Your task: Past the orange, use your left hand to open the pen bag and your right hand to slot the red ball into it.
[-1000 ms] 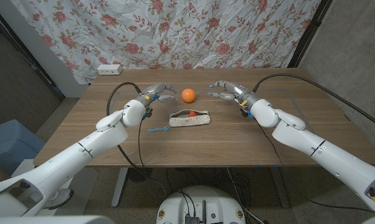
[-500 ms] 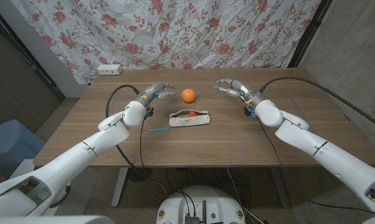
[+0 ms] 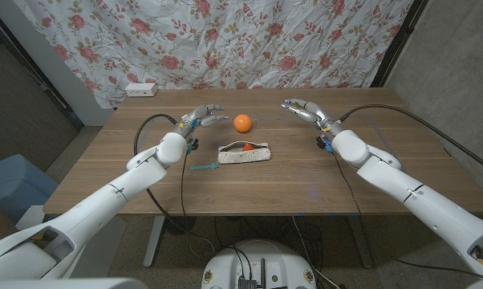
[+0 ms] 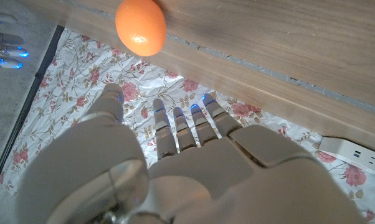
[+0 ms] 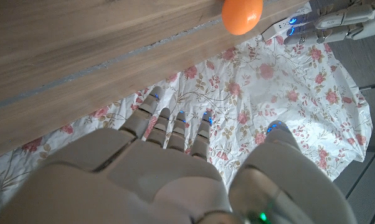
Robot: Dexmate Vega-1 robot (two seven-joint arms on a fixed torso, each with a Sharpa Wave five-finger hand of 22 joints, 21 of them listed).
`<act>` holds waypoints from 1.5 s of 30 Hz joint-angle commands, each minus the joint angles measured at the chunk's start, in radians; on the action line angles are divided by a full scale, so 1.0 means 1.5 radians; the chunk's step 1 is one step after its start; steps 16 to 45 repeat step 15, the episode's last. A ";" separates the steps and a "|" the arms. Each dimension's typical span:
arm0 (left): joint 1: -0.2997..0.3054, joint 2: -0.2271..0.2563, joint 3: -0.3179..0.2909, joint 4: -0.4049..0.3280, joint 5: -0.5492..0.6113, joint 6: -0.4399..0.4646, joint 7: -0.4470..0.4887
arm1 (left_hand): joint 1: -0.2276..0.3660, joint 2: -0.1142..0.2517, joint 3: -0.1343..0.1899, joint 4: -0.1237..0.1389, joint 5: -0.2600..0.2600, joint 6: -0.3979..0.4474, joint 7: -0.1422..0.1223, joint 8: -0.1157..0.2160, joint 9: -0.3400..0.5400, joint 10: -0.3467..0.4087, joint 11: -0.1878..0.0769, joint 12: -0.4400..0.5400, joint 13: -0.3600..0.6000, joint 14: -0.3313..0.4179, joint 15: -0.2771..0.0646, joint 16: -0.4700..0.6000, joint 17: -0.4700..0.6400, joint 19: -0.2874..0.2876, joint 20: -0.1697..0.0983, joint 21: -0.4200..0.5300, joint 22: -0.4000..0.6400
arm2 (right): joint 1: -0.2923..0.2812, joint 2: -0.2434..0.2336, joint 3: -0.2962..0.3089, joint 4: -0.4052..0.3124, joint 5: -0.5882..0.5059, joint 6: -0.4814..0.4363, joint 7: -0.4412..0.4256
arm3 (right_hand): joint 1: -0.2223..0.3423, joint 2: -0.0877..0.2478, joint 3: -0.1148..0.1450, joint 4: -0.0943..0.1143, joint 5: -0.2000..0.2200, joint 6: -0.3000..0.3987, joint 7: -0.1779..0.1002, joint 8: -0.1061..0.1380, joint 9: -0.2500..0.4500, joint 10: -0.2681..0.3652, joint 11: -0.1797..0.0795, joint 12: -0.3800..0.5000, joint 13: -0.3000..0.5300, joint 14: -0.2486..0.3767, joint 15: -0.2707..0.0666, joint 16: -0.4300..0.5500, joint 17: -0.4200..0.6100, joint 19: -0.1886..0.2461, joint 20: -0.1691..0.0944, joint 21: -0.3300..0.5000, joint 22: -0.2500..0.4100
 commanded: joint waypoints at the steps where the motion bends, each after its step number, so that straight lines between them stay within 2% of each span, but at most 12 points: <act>1: 0.004 -0.037 -0.018 0.063 -0.085 -0.069 0.025 | -0.014 0.007 -0.002 0.006 -0.002 -0.010 0.002 0.003 0.000 -0.006 0.001 0.001 0.002 -0.003 0.000 0.002 0.002 -0.005 -0.002 0.001 0.002 | -0.009 0.021 0.021 0.035 0.079 0.040 -0.012 | -0.007 0.006 -0.001 0.002 -0.003 -0.002 0.006 -0.004 0.001 0.007 0.001 -0.001 0.001 0.004 -0.005 -0.002 -0.001 0.001 -0.007 -0.002 0.002; 6: 0.002 -0.050 -0.021 0.088 -0.111 -0.089 0.027 | -0.025 0.014 -0.002 0.011 -0.002 -0.024 0.001 0.002 0.000 -0.009 0.006 0.003 0.002 -0.006 0.002 0.004 0.003 -0.008 -0.002 0.002 0.002 | -0.017 0.033 0.031 0.041 0.106 0.046 -0.027 | -0.014 0.010 -0.002 0.005 -0.006 -0.017 0.003 -0.014 0.000 0.007 0.001 -0.003 0.001 0.003 -0.005 -0.004 -0.003 0.000 -0.007 -0.003 0.002; 12: -0.004 -0.077 -0.022 0.149 -0.143 -0.151 0.027 | -0.041 0.022 -0.002 0.017 -0.002 -0.039 -0.008 0.001 -0.001 -0.008 0.008 0.005 0.002 -0.005 0.005 0.007 0.004 -0.008 -0.002 0.004 0.002 | -0.024 0.042 0.038 0.039 0.134 0.039 -0.039 | -0.021 0.014 -0.003 0.007 -0.009 -0.033 0.002 -0.026 0.000 0.011 0.001 -0.003 -0.001 0.007 -0.006 -0.005 -0.006 -0.001 -0.008 -0.004 0.002; 15: -0.005 -0.091 -0.026 0.174 -0.162 -0.174 0.029 | -0.057 0.046 0.003 0.028 0.000 -0.048 -0.008 0.003 -0.001 -0.008 0.013 0.006 0.002 -0.005 0.007 0.009 0.006 -0.009 0.001 0.005 0.002 | -0.028 0.049 0.041 0.047 0.146 0.045 -0.047 | -0.025 0.016 -0.004 0.009 -0.010 -0.035 0.004 -0.028 0.000 0.018 0.000 -0.002 -0.001 0.012 -0.006 -0.004 -0.007 0.000 -0.009 -0.004 0.002; 45: -0.005 -0.091 -0.026 0.174 -0.162 -0.174 0.029 | -0.057 0.046 0.003 0.028 0.000 -0.048 -0.008 0.003 -0.001 -0.008 0.013 0.006 0.002 -0.005 0.007 0.009 0.006 -0.009 0.001 0.005 0.002 | -0.028 0.049 0.041 0.047 0.146 0.045 -0.047 | -0.025 0.016 -0.004 0.009 -0.010 -0.035 0.004 -0.028 0.000 0.018 0.000 -0.002 -0.001 0.012 -0.006 -0.004 -0.007 0.000 -0.009 -0.004 0.002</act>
